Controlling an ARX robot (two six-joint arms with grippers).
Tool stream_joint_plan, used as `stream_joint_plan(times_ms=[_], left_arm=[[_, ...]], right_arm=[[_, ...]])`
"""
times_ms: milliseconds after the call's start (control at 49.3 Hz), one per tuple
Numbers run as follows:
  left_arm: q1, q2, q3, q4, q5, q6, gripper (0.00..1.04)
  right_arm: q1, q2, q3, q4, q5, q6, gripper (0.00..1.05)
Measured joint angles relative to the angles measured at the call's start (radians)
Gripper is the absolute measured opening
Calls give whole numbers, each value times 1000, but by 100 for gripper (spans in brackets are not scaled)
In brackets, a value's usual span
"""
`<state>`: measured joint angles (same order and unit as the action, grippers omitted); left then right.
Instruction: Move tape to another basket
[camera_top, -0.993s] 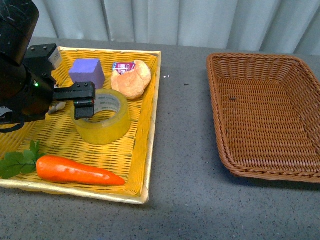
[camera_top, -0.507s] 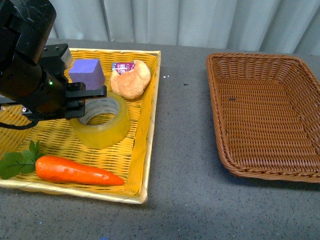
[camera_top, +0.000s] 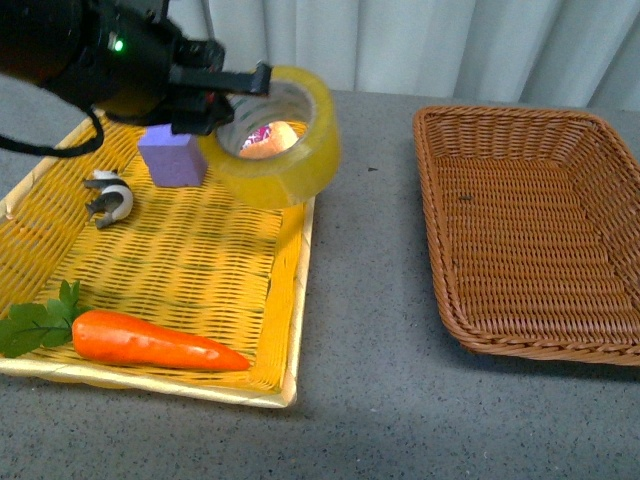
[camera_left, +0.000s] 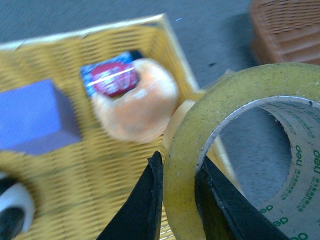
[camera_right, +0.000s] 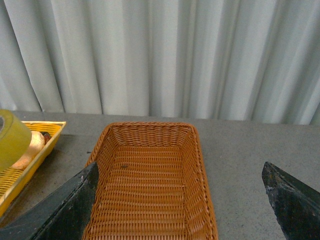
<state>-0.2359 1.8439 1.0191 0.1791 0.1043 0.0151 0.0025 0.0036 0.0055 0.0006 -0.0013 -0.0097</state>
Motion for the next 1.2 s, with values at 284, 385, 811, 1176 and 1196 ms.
stream_joint_plan(times_ms=[284,385,811,1176,1196], left_arm=[[-130,56,135,-80,168,217,16],[-151,79,179,-96,182,283,16],[-137,113,207,-116,166,394,16],[-138,113,208,-116,168,396,16],[-138,113,208,-116,167,396,16]], right_arm=[[0,0,0,0,0,0,96],[0,0,0,0,0,0,96],[-54,350,126,89,-245,-182,96],[4,1213,629,50,-397,-159,96],[13,1264,668,23,-411,-160,96]])
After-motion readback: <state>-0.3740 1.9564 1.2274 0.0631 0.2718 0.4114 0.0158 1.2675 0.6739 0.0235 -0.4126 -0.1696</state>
